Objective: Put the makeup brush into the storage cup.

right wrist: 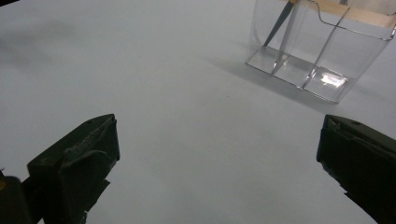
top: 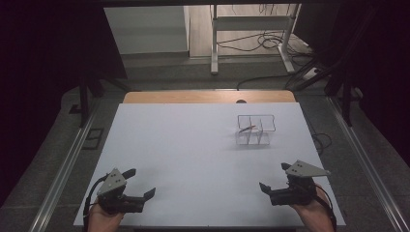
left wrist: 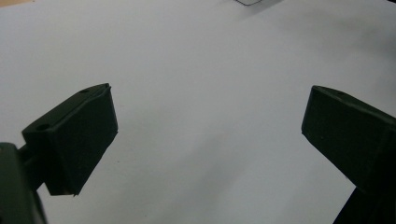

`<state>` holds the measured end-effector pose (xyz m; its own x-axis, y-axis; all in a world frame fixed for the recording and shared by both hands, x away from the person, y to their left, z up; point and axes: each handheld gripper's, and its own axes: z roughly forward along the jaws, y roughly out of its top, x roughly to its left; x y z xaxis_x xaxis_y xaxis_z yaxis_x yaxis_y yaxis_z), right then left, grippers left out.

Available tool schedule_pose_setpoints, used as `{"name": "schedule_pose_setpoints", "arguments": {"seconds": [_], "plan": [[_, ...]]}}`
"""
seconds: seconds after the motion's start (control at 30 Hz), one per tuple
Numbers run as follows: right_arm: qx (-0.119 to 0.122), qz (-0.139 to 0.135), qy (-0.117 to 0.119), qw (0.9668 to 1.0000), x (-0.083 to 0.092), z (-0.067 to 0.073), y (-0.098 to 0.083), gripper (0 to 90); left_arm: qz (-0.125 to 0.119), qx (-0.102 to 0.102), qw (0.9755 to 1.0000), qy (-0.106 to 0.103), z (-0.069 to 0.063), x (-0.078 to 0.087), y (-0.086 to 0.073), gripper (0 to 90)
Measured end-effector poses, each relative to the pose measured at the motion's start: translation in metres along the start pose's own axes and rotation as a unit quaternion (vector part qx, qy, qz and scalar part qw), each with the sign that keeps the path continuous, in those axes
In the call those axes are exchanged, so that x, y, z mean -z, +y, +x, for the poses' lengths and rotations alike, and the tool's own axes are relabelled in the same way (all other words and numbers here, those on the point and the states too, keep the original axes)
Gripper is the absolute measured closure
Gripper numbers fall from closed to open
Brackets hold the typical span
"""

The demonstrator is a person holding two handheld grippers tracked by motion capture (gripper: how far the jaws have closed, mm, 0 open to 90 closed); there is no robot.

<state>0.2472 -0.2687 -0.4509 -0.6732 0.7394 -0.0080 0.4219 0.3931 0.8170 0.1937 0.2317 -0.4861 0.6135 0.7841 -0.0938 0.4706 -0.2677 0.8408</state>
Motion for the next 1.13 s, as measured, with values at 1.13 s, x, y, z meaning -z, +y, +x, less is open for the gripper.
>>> {"name": "schedule_pose_setpoints", "arguments": {"seconds": [1.13], "plan": [[-0.022,0.03,-0.053,0.9979,0.033,-0.02,-0.037,0.0,-0.001,0.003,1.0,-0.002,0.0,-0.002,0.0,4.0]]}}
